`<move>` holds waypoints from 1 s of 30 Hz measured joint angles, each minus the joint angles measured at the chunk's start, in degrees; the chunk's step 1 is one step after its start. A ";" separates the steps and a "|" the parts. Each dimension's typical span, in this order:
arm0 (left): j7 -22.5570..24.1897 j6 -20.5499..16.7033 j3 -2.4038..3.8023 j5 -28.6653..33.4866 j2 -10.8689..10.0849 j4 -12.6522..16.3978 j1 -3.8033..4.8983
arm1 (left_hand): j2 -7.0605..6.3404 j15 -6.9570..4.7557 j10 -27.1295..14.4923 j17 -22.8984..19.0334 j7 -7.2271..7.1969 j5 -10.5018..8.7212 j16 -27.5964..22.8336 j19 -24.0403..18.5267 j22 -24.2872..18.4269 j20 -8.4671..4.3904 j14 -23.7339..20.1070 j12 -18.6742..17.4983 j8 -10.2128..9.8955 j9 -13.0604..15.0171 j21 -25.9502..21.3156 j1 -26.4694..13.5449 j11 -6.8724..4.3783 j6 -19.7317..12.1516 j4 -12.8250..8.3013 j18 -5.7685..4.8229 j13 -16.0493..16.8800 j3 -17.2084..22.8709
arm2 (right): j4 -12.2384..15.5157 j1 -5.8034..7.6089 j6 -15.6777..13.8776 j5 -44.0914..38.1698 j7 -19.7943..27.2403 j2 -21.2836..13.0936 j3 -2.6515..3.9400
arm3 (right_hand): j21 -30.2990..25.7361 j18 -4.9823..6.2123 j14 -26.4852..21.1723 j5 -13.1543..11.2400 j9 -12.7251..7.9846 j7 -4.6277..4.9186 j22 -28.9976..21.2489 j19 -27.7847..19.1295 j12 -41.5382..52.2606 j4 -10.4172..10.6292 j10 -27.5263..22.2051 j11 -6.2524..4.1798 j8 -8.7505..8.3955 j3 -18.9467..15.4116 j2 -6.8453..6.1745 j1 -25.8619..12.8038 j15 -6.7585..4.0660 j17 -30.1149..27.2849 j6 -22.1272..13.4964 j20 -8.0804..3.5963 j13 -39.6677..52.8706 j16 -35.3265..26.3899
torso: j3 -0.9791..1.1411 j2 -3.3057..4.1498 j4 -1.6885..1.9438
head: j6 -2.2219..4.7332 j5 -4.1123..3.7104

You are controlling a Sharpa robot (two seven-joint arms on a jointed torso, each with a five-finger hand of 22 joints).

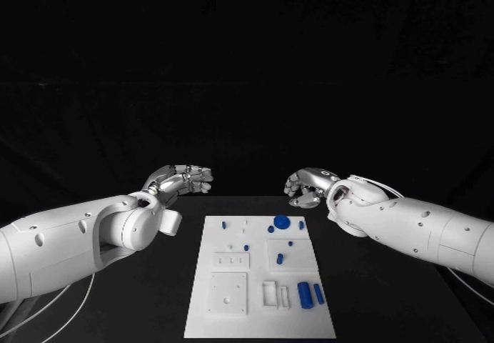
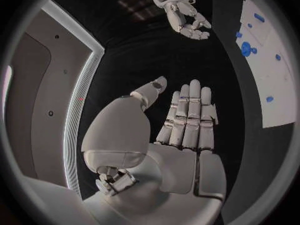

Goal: Assemble the parts on the task board

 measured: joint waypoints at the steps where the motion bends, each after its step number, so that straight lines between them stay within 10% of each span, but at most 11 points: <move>1: 0.03 0.10 0.00 0.01 -0.20 0.41 0.10 | 0.04 0.00 -0.08 0.00 0.00 0.00 0.00 0.00 0.00 0.00 0.00 -0.15 -0.18 0.00 0.00 -0.33 0.07 0.00 0.00 0.00 0.00 0.00 | -0.09 -0.12 -0.18 -0.79 -0.15 0.05 0.00 | 0.81 -0.01 -0.08 0.11 0.00 0.00 0.00 0.02 0.00 0.00 -0.09 0.09 0.00 0.00 0.00 0.00 0.08 -0.05 0.00 0.02 -0.03 0.41 | 0.00 0.35 0.08 | 0.21 -0.12; 30: 0.51 1.09 0.05 0.09 0.24 4.31 0.58 | -0.22 0.00 -0.07 -0.01 0.00 0.00 0.00 0.00 0.02 0.02 -0.02 -0.39 -0.18 -0.05 0.00 -1.12 0.07 0.00 -0.31 -0.09 -0.10 -0.01 | -4.49 -2.96 -1.45 -10.07 -1.95 4.95 0.03 | 4.28 -0.94 -0.57 0.10 0.01 0.00 -0.02 -0.52 0.00 0.00 -0.61 0.18 -0.43 0.00 0.00 0.00 0.18 -1.42 0.00 -0.66 -0.41 2.87 | -0.46 6.07 1.39 | 2.21 -1.28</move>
